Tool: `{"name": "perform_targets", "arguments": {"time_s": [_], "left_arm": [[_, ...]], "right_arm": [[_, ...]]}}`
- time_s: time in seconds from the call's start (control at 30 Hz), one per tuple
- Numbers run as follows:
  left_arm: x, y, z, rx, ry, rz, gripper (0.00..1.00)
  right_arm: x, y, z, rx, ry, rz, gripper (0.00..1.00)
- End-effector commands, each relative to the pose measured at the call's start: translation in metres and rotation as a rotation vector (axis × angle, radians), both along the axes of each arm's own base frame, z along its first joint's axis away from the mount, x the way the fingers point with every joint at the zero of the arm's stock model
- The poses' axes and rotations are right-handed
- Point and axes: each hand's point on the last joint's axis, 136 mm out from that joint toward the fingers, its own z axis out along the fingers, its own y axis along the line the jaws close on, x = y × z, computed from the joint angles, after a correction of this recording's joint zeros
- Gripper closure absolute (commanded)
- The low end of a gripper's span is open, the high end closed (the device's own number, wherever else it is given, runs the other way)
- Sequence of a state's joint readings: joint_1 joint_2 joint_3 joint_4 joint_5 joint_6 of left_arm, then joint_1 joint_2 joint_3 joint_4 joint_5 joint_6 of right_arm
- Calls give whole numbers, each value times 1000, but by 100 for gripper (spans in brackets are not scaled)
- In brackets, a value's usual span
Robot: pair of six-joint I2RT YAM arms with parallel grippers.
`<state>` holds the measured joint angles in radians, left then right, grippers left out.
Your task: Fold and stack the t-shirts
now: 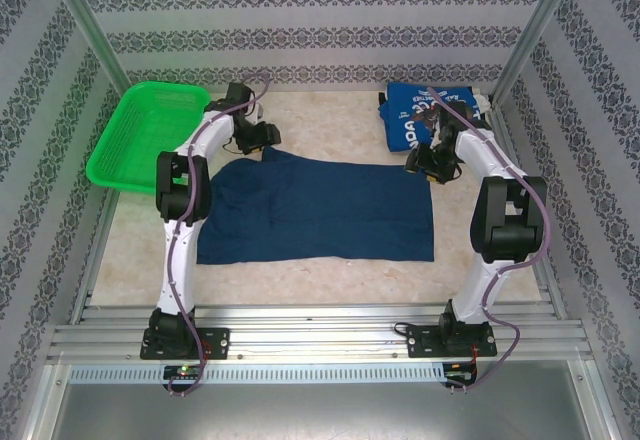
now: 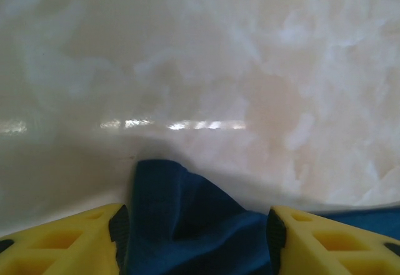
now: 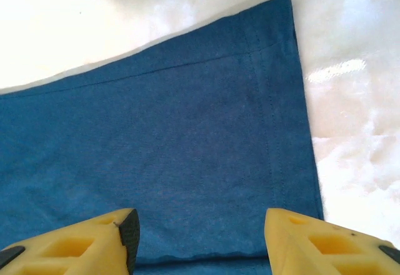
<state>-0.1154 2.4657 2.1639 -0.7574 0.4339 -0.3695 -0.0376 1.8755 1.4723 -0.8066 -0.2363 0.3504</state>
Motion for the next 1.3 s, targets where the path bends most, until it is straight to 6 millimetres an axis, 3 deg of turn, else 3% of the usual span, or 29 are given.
{"name": "perform_targets", "arguments": {"time_s": [0.0, 0.33, 0.47, 0.57, 0.93, 1.27], "left_arm": [[-4, -7, 8, 12, 29, -26, 42], [-31, -11, -4, 28, 125, -58, 59], [-32, -13, -2, 31, 126, -62, 81], [-24, -17, 13, 24, 80, -49, 93], [-3, -1, 72, 325, -127, -4, 95], [3, -13, 93, 524, -235, -26, 95]], "right_arm": [[1, -3, 8, 1, 12, 21, 43], [4, -6, 8, 11, 33, 16, 43], [5, -9, 7, 9, 37, 14, 43], [5, -9, 8, 9, 38, 17, 43], [3, -8, 3, 24, 50, 32, 44], [1, -7, -6, 37, 76, 44, 44]]}}
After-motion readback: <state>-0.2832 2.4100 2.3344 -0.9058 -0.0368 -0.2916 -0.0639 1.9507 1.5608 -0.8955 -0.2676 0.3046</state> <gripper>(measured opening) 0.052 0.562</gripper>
